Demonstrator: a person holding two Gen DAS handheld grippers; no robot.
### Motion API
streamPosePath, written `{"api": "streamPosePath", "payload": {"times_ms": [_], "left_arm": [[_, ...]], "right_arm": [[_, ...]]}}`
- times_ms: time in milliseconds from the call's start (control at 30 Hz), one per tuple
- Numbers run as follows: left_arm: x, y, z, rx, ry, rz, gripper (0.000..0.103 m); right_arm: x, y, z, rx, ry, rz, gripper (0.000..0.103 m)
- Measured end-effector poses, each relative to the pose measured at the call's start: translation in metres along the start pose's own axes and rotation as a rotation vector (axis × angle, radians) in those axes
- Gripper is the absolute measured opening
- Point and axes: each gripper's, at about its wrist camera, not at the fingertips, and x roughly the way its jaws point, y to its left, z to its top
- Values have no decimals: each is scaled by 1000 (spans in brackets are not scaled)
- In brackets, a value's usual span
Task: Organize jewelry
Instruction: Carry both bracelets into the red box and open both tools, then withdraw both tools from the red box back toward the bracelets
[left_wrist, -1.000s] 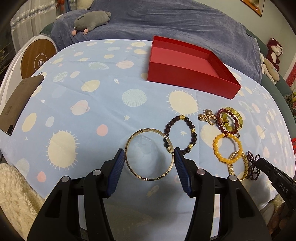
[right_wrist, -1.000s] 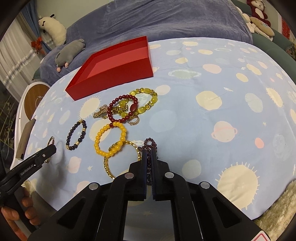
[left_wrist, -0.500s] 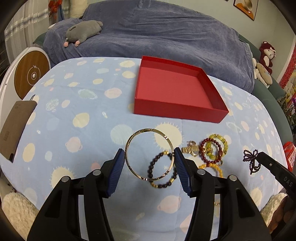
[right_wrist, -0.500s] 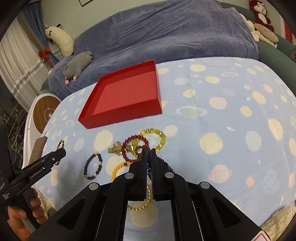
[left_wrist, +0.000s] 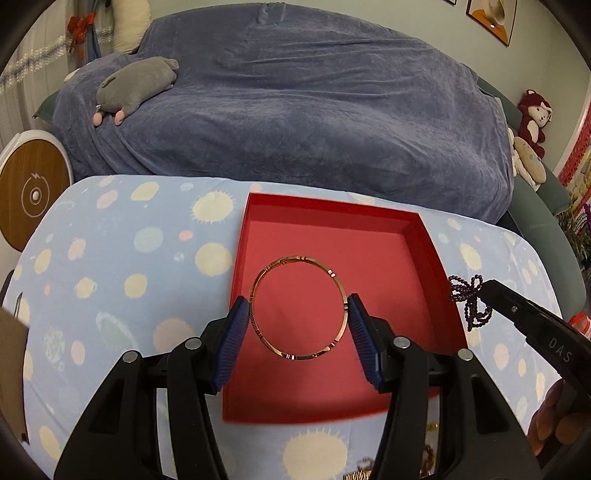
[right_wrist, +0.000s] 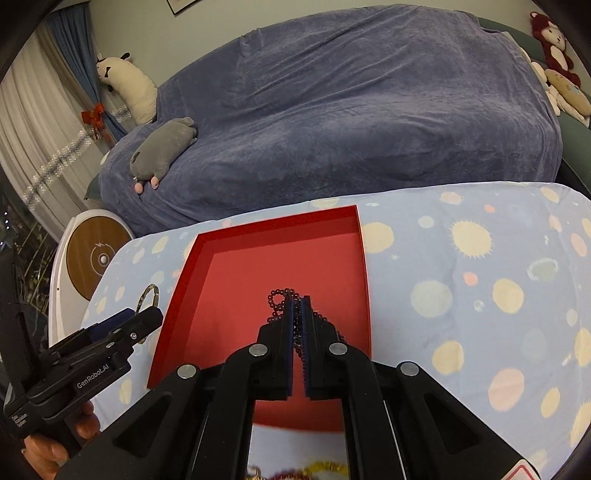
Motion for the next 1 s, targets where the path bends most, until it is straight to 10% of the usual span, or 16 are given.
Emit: {"api": "streamPosePath", "payload": {"times_ms": [467, 1000], "left_arm": [[96, -8, 45, 27, 67, 57, 56], [-7, -1, 1, 41, -20, 50, 63]], "right_arm": [[97, -7, 44, -49, 81, -80, 9], [-13, -6, -18, -81, 23, -87, 19]]}}
